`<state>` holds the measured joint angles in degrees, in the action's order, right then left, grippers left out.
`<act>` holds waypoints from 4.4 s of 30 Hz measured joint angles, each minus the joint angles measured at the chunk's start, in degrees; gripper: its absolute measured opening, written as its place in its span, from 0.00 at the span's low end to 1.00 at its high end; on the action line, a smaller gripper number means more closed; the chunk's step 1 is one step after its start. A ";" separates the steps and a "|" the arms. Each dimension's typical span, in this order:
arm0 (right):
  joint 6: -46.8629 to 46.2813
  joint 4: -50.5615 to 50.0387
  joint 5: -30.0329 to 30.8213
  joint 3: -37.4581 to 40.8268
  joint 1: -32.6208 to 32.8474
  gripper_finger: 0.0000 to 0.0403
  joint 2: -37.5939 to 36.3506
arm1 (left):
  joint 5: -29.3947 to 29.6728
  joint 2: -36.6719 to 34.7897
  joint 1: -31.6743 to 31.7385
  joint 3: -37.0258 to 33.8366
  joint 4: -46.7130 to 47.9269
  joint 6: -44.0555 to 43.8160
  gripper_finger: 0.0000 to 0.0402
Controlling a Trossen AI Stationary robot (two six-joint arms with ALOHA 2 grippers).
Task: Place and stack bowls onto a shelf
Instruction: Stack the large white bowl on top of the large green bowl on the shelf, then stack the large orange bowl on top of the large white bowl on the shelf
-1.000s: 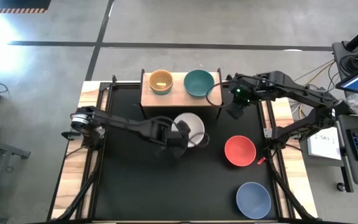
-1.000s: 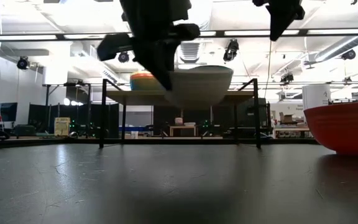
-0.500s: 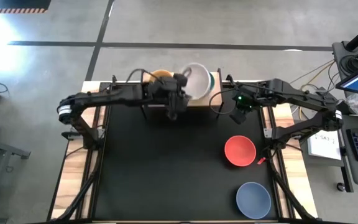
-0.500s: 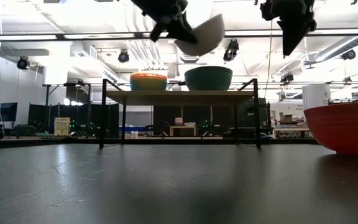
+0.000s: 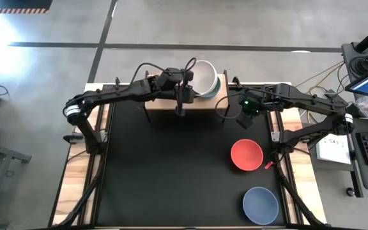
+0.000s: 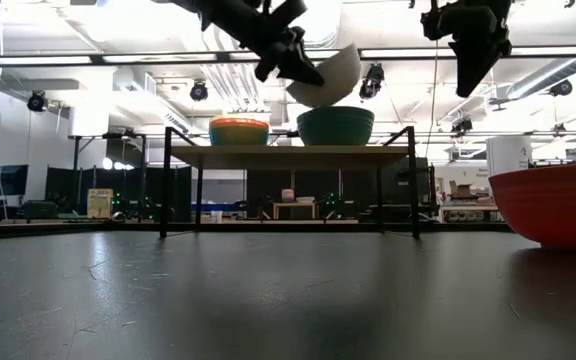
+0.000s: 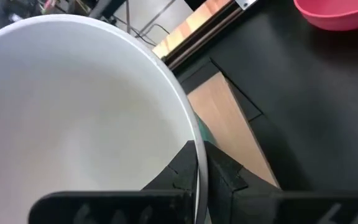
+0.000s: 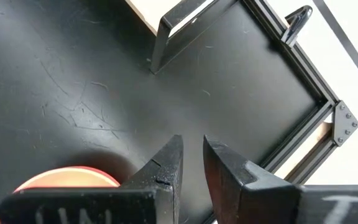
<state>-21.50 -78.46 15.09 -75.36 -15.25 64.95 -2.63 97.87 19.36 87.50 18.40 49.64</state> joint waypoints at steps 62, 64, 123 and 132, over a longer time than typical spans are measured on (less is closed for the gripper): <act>-31.34 8.78 -18.18 14.13 27.43 0.13 -0.02 | -13.73 1.37 -20.58 3.53 22.47 -32.30 0.33; -33.63 12.19 -19.43 15.90 29.68 0.13 -0.02 | -14.07 1.37 -20.93 2.67 21.85 -35.17 0.33; -41.82 18.92 -19.54 17.65 40.13 0.37 19.00 | -14.45 1.42 -33.57 -8.20 5.15 -48.52 0.33; -38.38 18.55 -21.29 17.65 40.13 0.24 22.45 | -14.47 1.42 -33.84 -8.19 5.19 -48.80 0.33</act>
<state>-59.87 -59.92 -6.20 -57.71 24.88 87.39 -17.10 99.29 -14.48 79.31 23.59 0.84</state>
